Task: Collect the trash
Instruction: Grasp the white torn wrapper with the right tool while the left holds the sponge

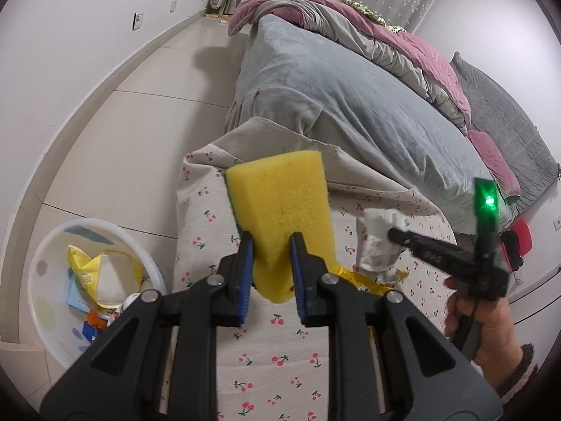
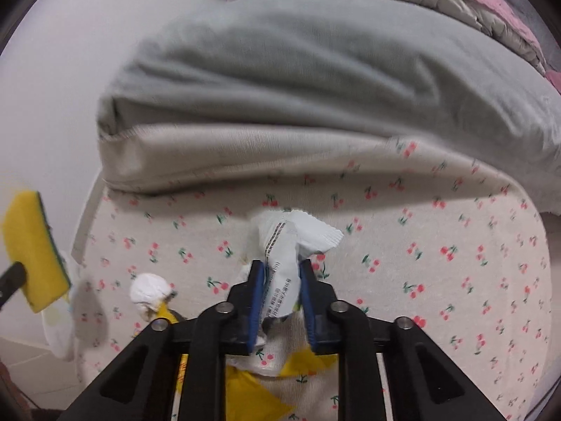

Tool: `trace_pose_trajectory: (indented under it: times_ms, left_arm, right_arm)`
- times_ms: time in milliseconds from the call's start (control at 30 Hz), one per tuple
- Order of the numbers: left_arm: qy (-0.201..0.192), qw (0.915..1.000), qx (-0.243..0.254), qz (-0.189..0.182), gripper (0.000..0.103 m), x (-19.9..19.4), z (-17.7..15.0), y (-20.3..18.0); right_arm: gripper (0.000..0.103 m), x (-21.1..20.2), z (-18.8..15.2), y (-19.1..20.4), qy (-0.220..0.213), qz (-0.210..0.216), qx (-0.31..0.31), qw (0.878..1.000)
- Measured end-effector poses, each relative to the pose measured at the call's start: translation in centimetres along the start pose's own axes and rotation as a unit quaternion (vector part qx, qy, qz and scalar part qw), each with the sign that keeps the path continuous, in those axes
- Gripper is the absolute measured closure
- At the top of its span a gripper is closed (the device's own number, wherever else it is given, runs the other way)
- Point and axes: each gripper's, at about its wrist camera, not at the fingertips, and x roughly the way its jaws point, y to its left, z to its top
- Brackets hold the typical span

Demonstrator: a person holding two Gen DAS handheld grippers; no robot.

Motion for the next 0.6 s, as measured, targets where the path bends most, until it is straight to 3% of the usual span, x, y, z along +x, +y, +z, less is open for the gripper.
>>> trace_pose_trajectory:
  times_ms: [367,600]
  left_arm:
    - [-0.01,0.9998,0.007,0.013,0.081,-1.6,-0.7,0.8]
    - [-0.015,0.9996,0.012,0.019,0.081,-2.7,-1.1,1.4]
  right_arm:
    - [0.085,-8.1,-0.6,0.8,-0.06,0.033,0.004,0.998]
    - [0.085,-10.3,-1.8,2.0,-0.079,0.055,-0.005,0.995]
